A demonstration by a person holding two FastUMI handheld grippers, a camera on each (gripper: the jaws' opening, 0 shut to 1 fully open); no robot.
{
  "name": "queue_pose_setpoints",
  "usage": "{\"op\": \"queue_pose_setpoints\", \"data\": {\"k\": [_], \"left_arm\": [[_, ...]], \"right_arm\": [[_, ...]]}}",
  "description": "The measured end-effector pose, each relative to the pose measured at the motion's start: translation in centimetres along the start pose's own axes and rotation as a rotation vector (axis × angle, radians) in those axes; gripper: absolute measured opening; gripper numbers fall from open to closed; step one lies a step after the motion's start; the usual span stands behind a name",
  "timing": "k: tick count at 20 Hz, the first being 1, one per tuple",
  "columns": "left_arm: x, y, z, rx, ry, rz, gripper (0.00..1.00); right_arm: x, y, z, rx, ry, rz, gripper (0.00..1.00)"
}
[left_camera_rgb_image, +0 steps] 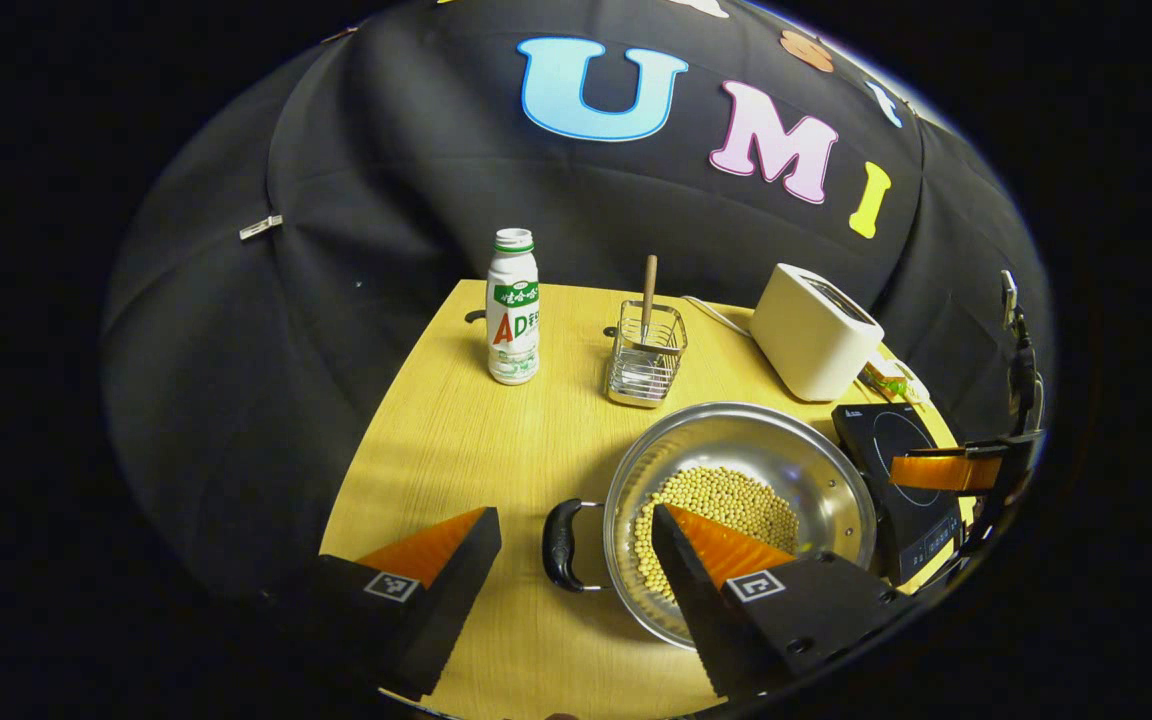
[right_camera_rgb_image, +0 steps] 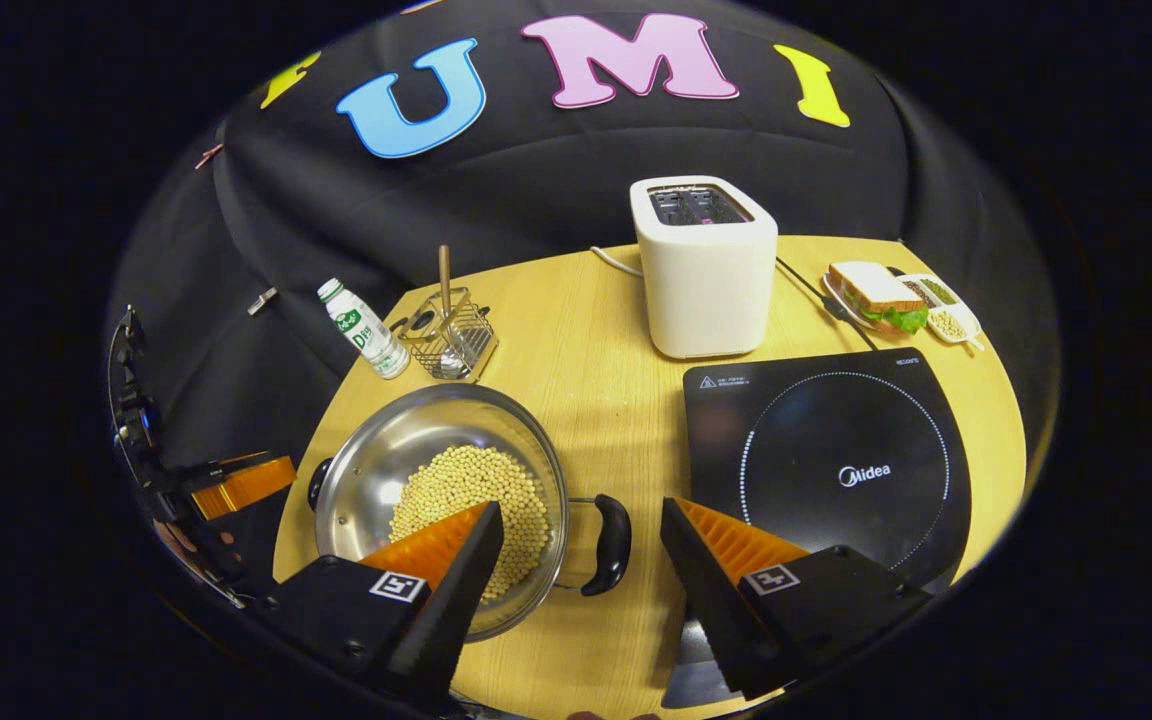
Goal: First push the handle of the pot to place it horizontally, then grasp the pot with both hands and set it on the induction cooktop.
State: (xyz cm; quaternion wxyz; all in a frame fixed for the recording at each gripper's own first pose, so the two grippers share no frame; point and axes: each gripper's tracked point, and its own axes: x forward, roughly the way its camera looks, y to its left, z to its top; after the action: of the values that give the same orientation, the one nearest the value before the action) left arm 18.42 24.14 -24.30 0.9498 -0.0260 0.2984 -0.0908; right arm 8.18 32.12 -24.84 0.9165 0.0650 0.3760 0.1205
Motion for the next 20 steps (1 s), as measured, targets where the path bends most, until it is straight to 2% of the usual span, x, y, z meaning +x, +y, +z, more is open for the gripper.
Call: {"op": "queue_pose_setpoints", "data": {"k": [8, 16, 18, 19, 20], "left_arm": [[4.2, 0.1, -1.1, -0.065, 0.032, -0.055, 0.95], [7.9, -0.9, -3.5, -0.157, 0.090, -0.114, 0.95], [8.3, -0.9, -4.4, -0.173, 0.113, -0.116, 0.93], [8.4, -0.9, -4.7, -0.171, 0.126, -0.114, 0.91], [8.5, -0.9, -5.1, -0.163, 0.134, -0.109, 0.89]], "right_arm": [[4.5, 0.1, -2.7, 0.040, 0.057, -0.007, 0.99], [6.3, 0.9, -4.3, 0.035, 0.064, 0.011, 0.99], [6.4, 0.6, -4.7, 0.007, 0.058, -0.011, 0.95], [6.5, 0.3, -4.8, -0.005, 0.058, -0.023, 0.87], [6.6, 0.2, -4.9, -0.006, 0.058, -0.027, 0.88]]}}
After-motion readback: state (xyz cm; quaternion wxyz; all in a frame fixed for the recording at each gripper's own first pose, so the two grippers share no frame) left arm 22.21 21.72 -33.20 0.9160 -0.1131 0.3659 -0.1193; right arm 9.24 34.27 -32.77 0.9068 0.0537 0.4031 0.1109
